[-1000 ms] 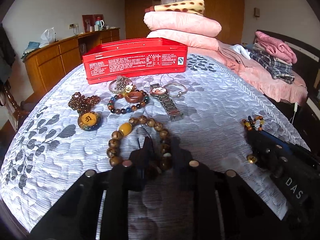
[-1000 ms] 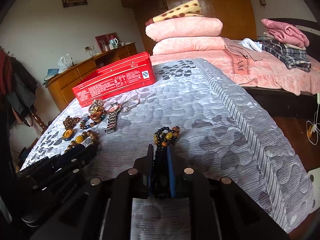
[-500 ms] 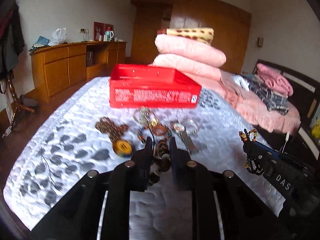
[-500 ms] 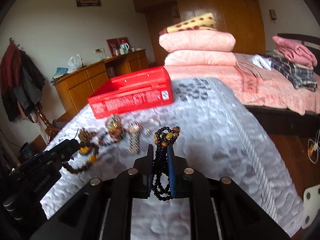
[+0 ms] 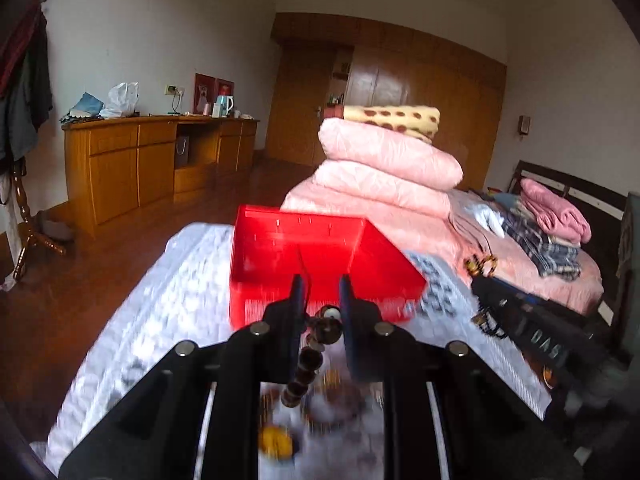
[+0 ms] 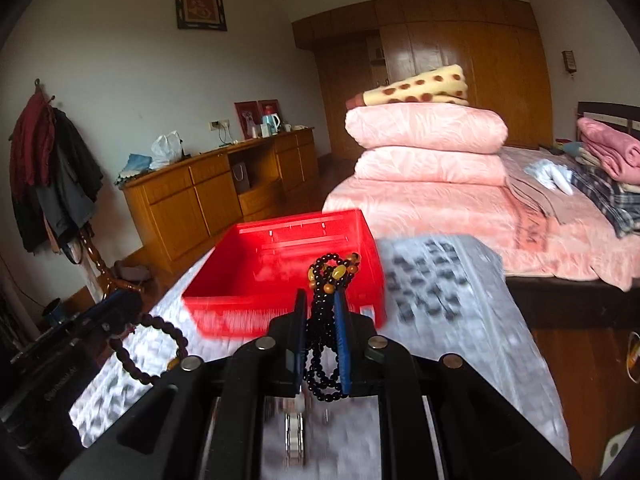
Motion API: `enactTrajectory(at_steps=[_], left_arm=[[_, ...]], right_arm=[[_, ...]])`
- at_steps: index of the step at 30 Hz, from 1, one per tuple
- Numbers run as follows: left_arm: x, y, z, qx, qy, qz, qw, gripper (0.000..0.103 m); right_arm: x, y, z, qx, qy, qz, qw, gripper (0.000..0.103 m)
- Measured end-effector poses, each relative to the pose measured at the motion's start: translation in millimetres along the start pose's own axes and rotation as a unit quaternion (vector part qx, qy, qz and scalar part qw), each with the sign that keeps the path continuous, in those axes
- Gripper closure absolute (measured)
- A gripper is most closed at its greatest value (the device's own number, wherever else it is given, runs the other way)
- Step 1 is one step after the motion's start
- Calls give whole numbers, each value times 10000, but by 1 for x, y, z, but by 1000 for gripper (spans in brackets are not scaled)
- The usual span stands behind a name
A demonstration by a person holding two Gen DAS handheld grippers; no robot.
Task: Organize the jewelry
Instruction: 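Carry both held items over the red tin and open both grippers inside it, then withdraw both grippers from the red tin back toward the remaining jewelry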
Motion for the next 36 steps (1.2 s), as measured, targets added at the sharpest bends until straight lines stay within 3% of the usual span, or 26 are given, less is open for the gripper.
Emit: enactTrajectory(at_steps=[7,15,17,18,19,20,23,28,36], left_arm=[[52,79,0,87,92,153,9998,87],[45,146,10,184,146,679,9974,86],[42,154,14,191,163,784,9966,78],[41,155,15,218,148,790,9965,69],[40,152,19,233,127,753,9968,49],[40,149,21,243,99,689,9973,43],[44,134,23,281,158,535,9980,41],[41,90,26,539,416,181,9975,27],[-5,17,37,933,417,-147,9947,21]], right_arm=[[32,79,-1,235,93,340,9991,90],[31,121,1,164,-4,665,9977,87],[29,123,2,139,-30,683,9976,71],[28,122,2,128,-45,660,9977,70],[28,121,3,114,-54,636,9979,69],[28,119,2,94,-50,615,9980,69],[29,110,-5,90,85,517,9986,69],[18,77,-17,43,283,325,9991,64],[-34,19,-14,-65,366,90,9993,61]])
Point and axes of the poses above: each gripper's, at about its wrist camera, not at the fingertips, and y roughly the way its jaws point, z to its left, x to its top, the point moved 7 cm from there along y, roughly the way its jaws point, and after that the axes turned 6 degrees about z, right-handed, at the moved point
